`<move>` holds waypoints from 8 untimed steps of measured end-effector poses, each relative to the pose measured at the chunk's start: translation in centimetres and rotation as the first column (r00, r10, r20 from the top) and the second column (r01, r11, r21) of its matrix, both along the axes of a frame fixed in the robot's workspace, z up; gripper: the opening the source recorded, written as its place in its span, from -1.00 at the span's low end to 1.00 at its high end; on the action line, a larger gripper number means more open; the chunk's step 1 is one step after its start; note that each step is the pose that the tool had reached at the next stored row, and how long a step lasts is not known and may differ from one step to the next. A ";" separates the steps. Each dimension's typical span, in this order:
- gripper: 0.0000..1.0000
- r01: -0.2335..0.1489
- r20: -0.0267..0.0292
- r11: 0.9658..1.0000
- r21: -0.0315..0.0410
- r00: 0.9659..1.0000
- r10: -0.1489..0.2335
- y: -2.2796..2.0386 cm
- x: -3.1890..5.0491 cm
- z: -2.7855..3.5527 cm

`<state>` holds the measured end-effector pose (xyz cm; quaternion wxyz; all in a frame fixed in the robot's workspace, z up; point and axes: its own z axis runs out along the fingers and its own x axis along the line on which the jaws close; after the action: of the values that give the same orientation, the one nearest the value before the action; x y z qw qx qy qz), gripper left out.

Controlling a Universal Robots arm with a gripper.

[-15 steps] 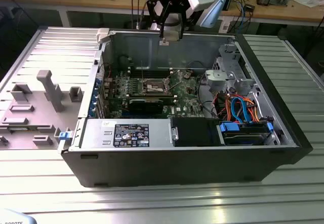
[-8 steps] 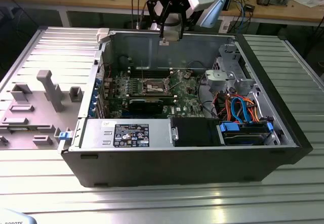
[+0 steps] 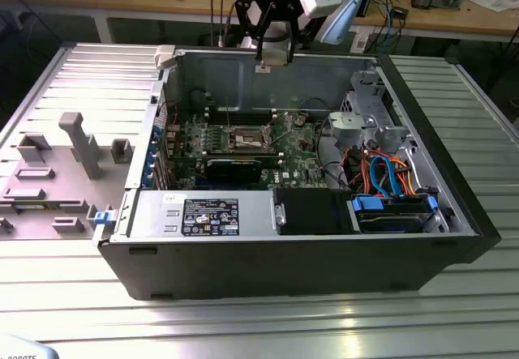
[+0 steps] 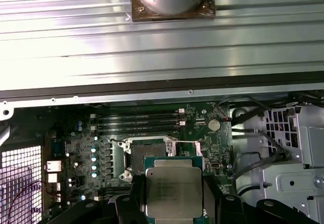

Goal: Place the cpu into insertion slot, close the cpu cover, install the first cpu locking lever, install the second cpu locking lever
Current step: 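Place the cpu into insertion slot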

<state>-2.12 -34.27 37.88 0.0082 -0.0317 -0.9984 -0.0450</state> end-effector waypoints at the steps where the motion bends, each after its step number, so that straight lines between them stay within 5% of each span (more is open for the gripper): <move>1: 0.08 0.001 0.000 1.000 0.000 1.000 -0.001 -0.01 0.00 0.00; 8: 0.08 0.001 0.000 1.000 0.000 1.000 -0.001 -0.01 0.00 0.00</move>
<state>-2.12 -34.28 37.88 0.0082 -0.0321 -0.9984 -0.0450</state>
